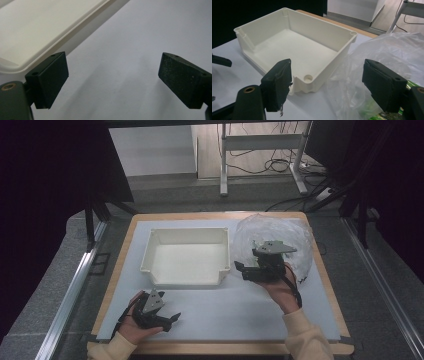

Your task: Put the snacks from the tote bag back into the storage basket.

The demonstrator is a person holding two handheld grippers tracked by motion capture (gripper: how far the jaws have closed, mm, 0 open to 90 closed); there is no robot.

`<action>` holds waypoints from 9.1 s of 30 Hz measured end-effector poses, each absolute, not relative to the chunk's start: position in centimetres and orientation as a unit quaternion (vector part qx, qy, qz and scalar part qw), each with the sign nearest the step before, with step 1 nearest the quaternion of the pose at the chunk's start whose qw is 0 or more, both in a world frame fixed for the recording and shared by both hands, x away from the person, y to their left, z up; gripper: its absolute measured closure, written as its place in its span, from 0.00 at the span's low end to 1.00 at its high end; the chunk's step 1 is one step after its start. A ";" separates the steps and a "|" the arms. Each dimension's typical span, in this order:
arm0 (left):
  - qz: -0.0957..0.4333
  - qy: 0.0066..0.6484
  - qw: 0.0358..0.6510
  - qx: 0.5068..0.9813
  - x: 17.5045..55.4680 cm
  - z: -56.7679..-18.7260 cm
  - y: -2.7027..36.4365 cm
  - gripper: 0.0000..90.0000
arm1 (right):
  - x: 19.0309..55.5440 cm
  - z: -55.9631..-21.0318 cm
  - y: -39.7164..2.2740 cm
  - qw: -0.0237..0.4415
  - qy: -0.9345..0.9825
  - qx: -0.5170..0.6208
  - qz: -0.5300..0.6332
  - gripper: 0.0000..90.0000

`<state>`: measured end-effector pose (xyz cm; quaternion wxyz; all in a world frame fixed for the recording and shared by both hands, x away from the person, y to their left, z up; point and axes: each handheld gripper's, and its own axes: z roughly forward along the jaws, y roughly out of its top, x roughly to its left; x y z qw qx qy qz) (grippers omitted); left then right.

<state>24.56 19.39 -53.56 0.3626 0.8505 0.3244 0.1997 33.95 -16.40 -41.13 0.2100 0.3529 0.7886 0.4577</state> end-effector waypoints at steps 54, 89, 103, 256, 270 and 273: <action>0.197 0.320 0.372 0.849 24.3 -53.3 19.4 0.10 | 42.2 -42.9 -24.7 0.202 0.762 0.489 0.374 0.34; 0.197 0.320 0.371 0.849 24.3 -53.3 19.6 0.10 | 46.1 -46.2 -26.0 0.150 0.769 0.545 0.300 0.46; 0.198 0.319 0.371 0.849 24.3 -53.2 19.6 0.10 | 47.0 -47.5 -26.8 0.120 0.767 0.567 0.275 0.52; 0.201 0.318 0.369 0.850 24.3 -53.2 19.5 0.10 | 43.6 -37.1 -24.0 0.136 0.727 0.500 0.450 1.00; 0.201 0.318 0.369 0.850 24.3 -53.2 19.5 0.10 | 43.8 -37.0 -22.4 0.130 0.726 0.493 0.462 1.00; 0.201 0.318 0.369 0.850 24.3 -53.2 19.6 0.10 | 43.9 -37.0 -22.1 0.129 0.725 0.493 0.464 1.00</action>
